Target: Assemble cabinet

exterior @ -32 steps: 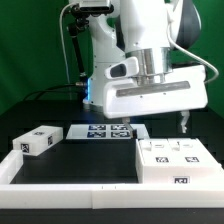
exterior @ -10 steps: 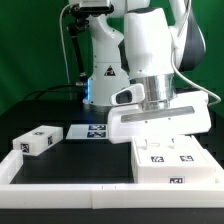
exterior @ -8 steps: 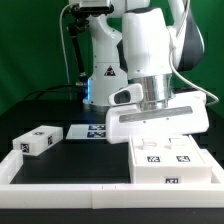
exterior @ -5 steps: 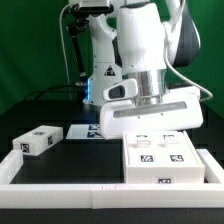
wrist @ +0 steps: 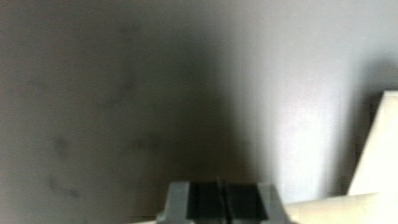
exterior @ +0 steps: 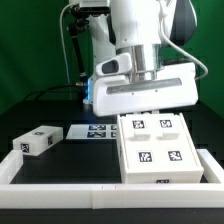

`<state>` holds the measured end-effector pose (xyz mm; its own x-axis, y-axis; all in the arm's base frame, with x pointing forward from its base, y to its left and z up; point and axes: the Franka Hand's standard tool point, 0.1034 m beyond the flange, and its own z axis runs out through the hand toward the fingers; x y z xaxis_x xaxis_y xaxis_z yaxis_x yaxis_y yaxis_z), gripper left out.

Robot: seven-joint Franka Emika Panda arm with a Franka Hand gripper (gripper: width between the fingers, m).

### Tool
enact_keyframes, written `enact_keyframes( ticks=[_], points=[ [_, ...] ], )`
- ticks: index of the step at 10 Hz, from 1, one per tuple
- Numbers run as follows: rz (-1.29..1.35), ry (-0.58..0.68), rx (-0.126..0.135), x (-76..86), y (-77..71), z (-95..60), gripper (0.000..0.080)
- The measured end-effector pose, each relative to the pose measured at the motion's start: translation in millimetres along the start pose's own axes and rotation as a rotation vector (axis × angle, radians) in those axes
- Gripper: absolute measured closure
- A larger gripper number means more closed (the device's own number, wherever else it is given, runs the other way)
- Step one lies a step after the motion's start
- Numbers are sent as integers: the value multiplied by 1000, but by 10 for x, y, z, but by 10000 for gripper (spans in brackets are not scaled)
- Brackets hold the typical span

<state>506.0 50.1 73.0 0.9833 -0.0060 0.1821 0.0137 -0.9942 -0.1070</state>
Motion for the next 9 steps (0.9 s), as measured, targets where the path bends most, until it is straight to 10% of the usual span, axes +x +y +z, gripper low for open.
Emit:
enact_keyframes(
  ticks=[4,9],
  points=[
    [-4,-32,10,224,-43,-309,797],
    [-7,-46,13,219,-57,-310,797]
  ],
)
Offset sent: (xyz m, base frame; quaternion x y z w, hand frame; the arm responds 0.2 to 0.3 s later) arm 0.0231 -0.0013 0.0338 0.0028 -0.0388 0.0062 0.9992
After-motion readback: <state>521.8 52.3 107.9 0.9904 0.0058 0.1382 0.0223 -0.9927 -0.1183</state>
